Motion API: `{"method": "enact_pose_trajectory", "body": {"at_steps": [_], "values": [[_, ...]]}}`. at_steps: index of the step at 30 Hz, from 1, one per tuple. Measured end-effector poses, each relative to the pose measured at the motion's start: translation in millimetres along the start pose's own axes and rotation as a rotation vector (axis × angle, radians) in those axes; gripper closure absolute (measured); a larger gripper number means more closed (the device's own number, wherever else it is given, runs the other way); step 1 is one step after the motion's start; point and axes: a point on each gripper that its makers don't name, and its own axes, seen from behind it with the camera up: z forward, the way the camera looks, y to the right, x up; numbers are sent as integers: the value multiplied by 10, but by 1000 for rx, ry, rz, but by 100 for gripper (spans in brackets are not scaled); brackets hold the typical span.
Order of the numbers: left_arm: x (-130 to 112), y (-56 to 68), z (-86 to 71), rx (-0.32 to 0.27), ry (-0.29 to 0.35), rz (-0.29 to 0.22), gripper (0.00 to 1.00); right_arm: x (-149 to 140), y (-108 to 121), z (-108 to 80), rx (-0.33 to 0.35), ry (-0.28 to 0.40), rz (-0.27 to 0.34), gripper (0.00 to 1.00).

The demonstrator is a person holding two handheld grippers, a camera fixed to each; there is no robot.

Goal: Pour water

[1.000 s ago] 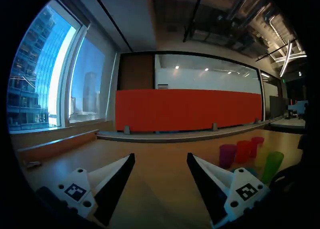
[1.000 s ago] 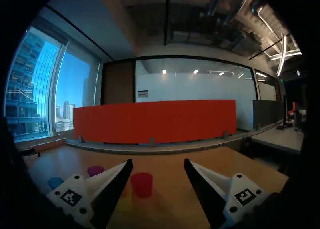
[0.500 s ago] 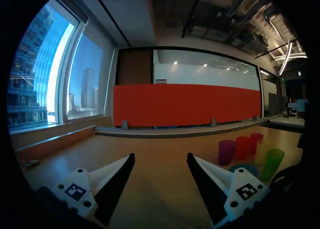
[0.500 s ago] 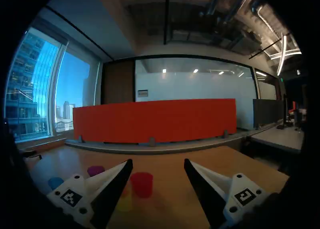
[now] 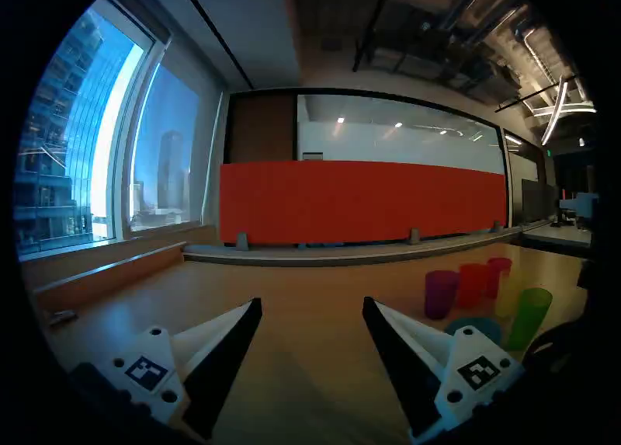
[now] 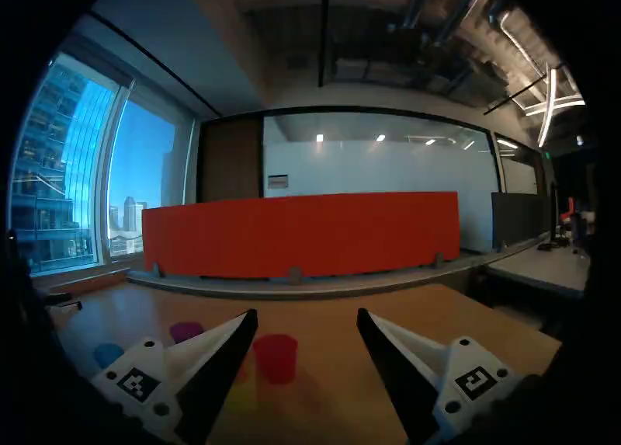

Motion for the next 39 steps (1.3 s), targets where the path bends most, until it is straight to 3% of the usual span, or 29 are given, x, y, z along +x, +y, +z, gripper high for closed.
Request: {"method": "enact_pose_trajectory", "body": {"at_steps": [12, 21, 39], "values": [[-3, 6, -1, -1, -1, 1, 3, 41, 73, -26, 3, 27, -34, 1], [-5, -1, -5, -1, -1, 1, 3, 31, 146, -31, -5, 58, -15, 1], [-3, 6, -2, 0, -1, 1, 3, -369, 210, 63, -22, 49, -37, 1]]}}
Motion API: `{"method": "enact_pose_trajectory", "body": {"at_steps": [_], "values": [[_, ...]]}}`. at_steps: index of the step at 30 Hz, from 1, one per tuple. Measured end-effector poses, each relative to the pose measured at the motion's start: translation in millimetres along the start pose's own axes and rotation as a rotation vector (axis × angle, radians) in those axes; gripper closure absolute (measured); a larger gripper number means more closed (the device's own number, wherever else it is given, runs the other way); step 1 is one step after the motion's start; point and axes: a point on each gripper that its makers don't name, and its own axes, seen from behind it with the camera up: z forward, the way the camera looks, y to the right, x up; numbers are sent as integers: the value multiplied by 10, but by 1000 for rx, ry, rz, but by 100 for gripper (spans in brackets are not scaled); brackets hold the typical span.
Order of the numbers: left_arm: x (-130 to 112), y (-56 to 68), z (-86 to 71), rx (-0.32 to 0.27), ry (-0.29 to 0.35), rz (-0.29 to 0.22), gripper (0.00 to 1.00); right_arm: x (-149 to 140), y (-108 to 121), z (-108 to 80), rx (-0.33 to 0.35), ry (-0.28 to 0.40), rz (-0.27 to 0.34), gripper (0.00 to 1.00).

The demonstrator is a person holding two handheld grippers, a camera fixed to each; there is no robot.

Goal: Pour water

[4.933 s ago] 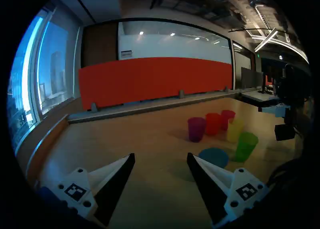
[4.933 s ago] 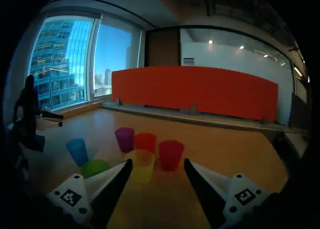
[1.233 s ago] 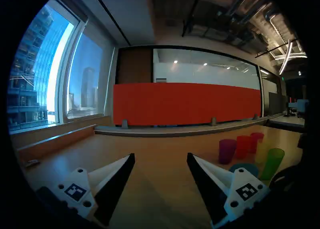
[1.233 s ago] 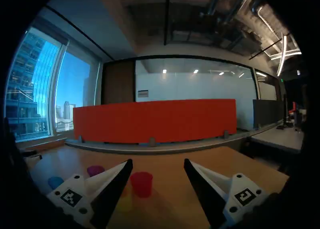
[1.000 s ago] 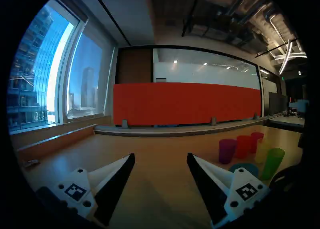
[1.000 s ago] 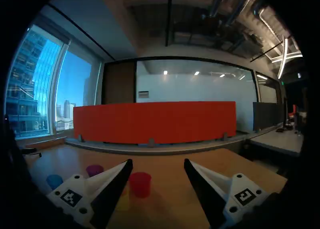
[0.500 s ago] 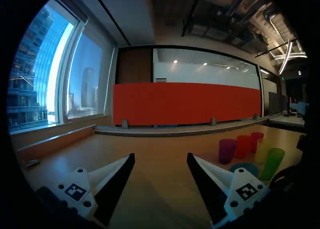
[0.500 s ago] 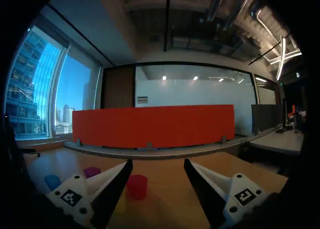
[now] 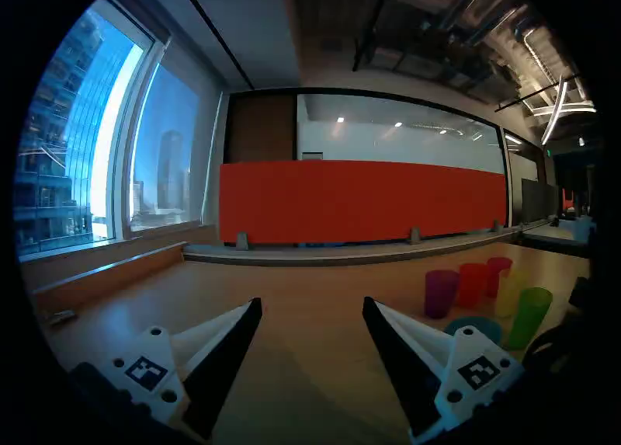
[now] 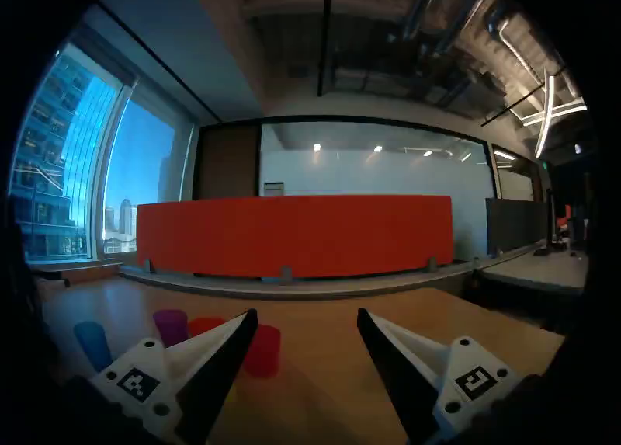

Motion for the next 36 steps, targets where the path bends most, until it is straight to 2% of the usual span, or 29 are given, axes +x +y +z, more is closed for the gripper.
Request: {"method": "enact_pose_trajectory", "body": {"at_steps": [12, 36], "values": [[-5, 2, 3, 0, 0, 0, 3, -244, 39, 24, -12, -38, -11, 1], [0, 6, 4, 0, 0, 0, 3, -360, 63, 55, -18, -72, -12, 1]]}}
